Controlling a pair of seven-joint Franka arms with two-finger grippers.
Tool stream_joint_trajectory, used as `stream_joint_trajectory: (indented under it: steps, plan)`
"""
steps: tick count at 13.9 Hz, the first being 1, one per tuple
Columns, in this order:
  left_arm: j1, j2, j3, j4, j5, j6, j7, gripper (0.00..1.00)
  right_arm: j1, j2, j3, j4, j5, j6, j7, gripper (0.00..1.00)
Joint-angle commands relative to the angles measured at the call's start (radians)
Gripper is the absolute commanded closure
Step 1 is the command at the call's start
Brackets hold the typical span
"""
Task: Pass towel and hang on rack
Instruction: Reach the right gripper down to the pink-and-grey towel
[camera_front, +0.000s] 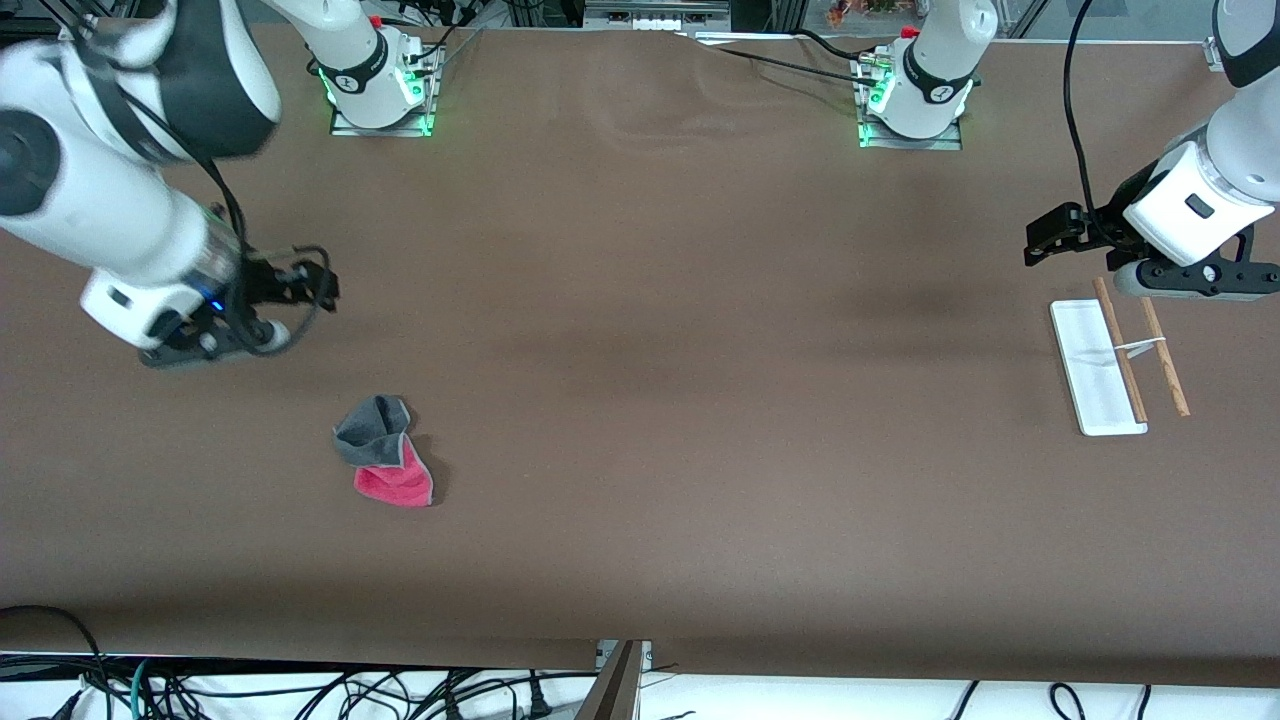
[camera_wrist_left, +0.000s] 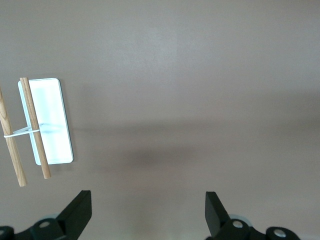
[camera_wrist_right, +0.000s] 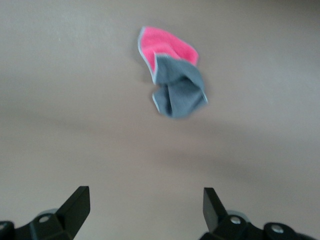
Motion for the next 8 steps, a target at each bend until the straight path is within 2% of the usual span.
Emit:
stream_joint_trajectory:
  steps: [1,5,8]
  plan:
    - [0.008,0.014,-0.002,0.031,-0.010,-0.023,0.021,0.00,0.015,0.238,0.005,0.230,0.020,0.013,-0.054,0.00]
    - [0.008,0.012,-0.002,0.031,-0.010,-0.023,0.021,0.00,0.015,0.493,0.023,0.471,0.052,0.079,-0.171,0.00]
    - [0.008,0.012,-0.002,0.031,-0.010,-0.025,0.019,0.00,0.012,0.541,0.027,0.487,0.052,0.165,-0.313,0.00]
